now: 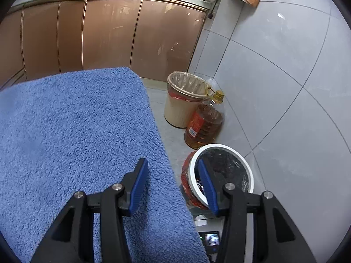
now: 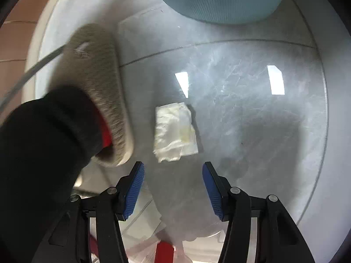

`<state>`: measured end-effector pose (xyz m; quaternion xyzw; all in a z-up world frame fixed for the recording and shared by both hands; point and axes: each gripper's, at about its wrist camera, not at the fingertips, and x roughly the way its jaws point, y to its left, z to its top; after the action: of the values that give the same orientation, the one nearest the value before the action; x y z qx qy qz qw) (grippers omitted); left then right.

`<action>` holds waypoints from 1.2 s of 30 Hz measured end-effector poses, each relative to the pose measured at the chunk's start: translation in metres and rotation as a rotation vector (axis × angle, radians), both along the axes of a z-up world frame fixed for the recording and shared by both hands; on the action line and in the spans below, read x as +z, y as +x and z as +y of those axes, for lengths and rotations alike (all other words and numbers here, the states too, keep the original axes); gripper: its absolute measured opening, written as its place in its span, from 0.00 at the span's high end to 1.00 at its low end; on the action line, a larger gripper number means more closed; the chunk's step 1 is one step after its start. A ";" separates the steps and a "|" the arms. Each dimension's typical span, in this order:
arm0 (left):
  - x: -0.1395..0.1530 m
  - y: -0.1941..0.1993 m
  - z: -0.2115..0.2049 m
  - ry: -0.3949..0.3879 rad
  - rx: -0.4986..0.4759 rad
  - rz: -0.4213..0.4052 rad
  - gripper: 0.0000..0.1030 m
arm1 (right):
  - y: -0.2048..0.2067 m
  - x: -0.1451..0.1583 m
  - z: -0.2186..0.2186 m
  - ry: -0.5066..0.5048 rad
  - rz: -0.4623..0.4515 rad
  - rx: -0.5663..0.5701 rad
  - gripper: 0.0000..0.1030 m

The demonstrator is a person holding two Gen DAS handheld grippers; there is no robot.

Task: Collect trash
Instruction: 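Lower both open tools away from the bin, then grasp the white tissue from the floor with the right tool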

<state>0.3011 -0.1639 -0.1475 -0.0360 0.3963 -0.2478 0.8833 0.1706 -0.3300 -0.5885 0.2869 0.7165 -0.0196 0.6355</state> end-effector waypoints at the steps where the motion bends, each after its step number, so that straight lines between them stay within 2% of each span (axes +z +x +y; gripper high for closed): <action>1: -0.001 0.000 0.001 -0.007 -0.003 0.004 0.55 | 0.001 -0.005 0.001 -0.005 0.002 -0.008 0.49; 9: -0.004 0.004 0.005 -0.051 -0.013 0.031 0.55 | 0.005 -0.020 0.007 -0.078 -0.001 -0.027 0.52; 15: -0.005 0.004 0.006 -0.059 -0.014 0.040 0.55 | 0.011 -0.039 0.004 -0.098 0.028 -0.030 0.70; 17: -0.005 0.005 0.007 -0.059 -0.014 0.041 0.55 | 0.014 -0.041 0.003 -0.092 0.031 -0.027 0.84; 19: -0.005 0.005 0.008 -0.060 -0.013 0.044 0.55 | 0.014 -0.042 0.002 -0.090 0.032 -0.014 0.93; 20: -0.005 0.005 0.008 -0.062 -0.013 0.046 0.55 | 0.014 -0.040 0.001 -0.084 0.026 -0.014 0.95; 36: -0.005 0.005 0.010 -0.085 -0.010 0.050 0.55 | -0.004 0.025 -0.004 -0.003 -0.093 0.007 0.98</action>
<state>0.3060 -0.1535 -0.1526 -0.0775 0.4078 -0.2678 0.8695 0.1670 -0.3337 -0.5633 0.2840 0.6873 -0.0050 0.6685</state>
